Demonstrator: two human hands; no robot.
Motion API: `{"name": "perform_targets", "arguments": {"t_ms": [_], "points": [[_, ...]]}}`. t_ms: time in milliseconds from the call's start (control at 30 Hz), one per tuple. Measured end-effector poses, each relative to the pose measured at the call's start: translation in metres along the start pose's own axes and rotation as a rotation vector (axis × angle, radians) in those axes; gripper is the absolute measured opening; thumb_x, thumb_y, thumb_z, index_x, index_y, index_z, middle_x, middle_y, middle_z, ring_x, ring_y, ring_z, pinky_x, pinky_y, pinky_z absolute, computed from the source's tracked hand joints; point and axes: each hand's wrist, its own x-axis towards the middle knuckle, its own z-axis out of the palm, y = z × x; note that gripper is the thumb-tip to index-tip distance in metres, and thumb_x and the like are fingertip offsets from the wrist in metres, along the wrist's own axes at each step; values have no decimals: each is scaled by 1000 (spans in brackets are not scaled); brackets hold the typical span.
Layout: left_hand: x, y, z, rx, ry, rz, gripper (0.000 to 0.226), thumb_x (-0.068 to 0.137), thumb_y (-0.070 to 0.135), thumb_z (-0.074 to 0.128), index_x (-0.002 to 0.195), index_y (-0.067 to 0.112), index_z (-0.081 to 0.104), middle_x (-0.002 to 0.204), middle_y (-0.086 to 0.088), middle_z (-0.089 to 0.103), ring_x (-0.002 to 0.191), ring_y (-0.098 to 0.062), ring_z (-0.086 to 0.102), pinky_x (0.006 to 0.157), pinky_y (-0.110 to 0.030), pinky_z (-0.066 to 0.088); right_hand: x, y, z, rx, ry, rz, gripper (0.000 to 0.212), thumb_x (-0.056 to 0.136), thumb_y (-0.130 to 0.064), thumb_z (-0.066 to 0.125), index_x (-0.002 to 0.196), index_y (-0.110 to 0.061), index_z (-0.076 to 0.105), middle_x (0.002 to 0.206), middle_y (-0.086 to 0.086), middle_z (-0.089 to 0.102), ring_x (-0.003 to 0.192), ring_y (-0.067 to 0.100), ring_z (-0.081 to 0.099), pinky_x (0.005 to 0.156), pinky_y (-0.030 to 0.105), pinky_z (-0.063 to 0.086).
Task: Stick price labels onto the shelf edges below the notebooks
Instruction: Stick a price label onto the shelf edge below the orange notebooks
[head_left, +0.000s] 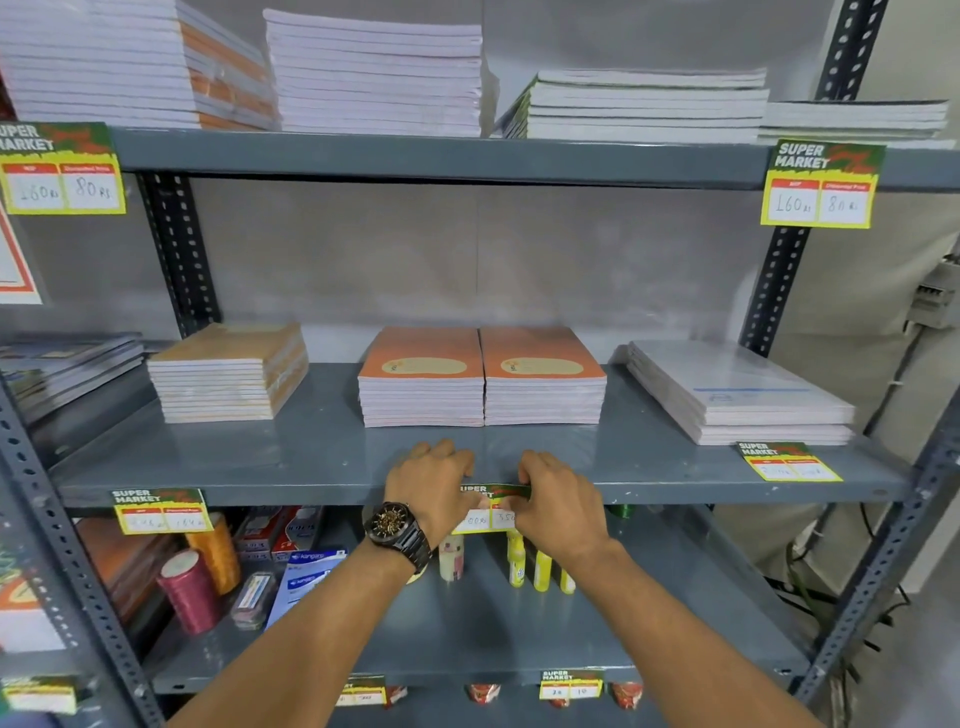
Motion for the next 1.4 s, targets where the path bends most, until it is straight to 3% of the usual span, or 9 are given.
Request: {"name": "perform_targets", "arguments": {"t_ms": [233, 400, 533, 667, 833, 933, 1133, 1300, 1400], "points": [[4, -9, -7, 51, -96, 94, 27, 83, 51, 60, 99, 30, 61, 101, 5, 65, 94, -25, 61, 70, -35, 48, -3, -4, 6, -69, 48, -39, 28, 71, -32, 68, 91, -20, 54, 92, -1, 56, 85, 25, 51, 72, 38, 44], [2, -15, -11, 88, -157, 132, 20, 89, 42, 54, 106, 32, 60, 104, 5, 65, 95, -25, 63, 71, -36, 51, 5, -17, 10, -163, 33, -25, 46, 69, -57, 71, 94, -22, 54, 95, -1, 58, 91, 26, 50, 75, 40, 39], [3, -16, -15, 78, -186, 166, 20, 89, 42, 56, 107, 33, 60, 107, 5, 66, 95, -25, 63, 71, -35, 49, 11, -2, 5, -51, -23, -115, 37, 73, -49, 73, 94, -24, 55, 95, -4, 58, 91, 23, 50, 78, 40, 40], [6, -16, -17, 77, -215, 188, 21, 89, 43, 57, 105, 29, 62, 103, 3, 66, 92, -25, 62, 68, -33, 47, 9, 31, -10, 108, -102, -205, 28, 81, -35, 72, 106, -25, 63, 105, -6, 62, 99, 19, 50, 92, 37, 40], [8, -14, -17, 34, -227, 158, 22, 87, 41, 60, 106, 31, 61, 108, 4, 65, 98, -24, 61, 71, -33, 45, 5, 29, -9, 81, -67, -225, 29, 82, -34, 70, 109, -25, 63, 108, -6, 62, 101, 18, 50, 93, 36, 41], [14, -3, -26, -8, -278, 124, 29, 80, 47, 63, 105, 32, 62, 111, 5, 66, 101, -23, 61, 74, -31, 45, 1, 34, -13, 193, -60, -219, 30, 83, -35, 70, 111, -26, 64, 107, -8, 63, 101, 15, 53, 92, 33, 43], [30, 86, -24, -157, -87, 163, 27, 80, 56, 57, 93, 33, 62, 94, 10, 71, 86, -16, 63, 63, -28, 42, -14, 100, -42, 530, 71, -169, 22, 84, -32, 72, 105, -31, 66, 100, -15, 65, 98, 5, 62, 85, 24, 50], [67, 202, 12, -312, -121, 117, 21, 81, 51, 57, 87, 32, 64, 87, 7, 68, 80, -16, 62, 66, -32, 51, -28, 199, -91, 517, 195, -77, 15, 84, -18, 71, 95, -29, 69, 92, -16, 68, 90, 3, 63, 81, 19, 48], [95, 258, 43, -365, -165, 44, 22, 80, 50, 60, 85, 29, 66, 87, 3, 67, 87, -21, 63, 69, -28, 47, -21, 255, -117, 470, 235, 48, 20, 82, -8, 64, 87, -27, 68, 86, -13, 70, 85, 5, 63, 76, 17, 48]]}}
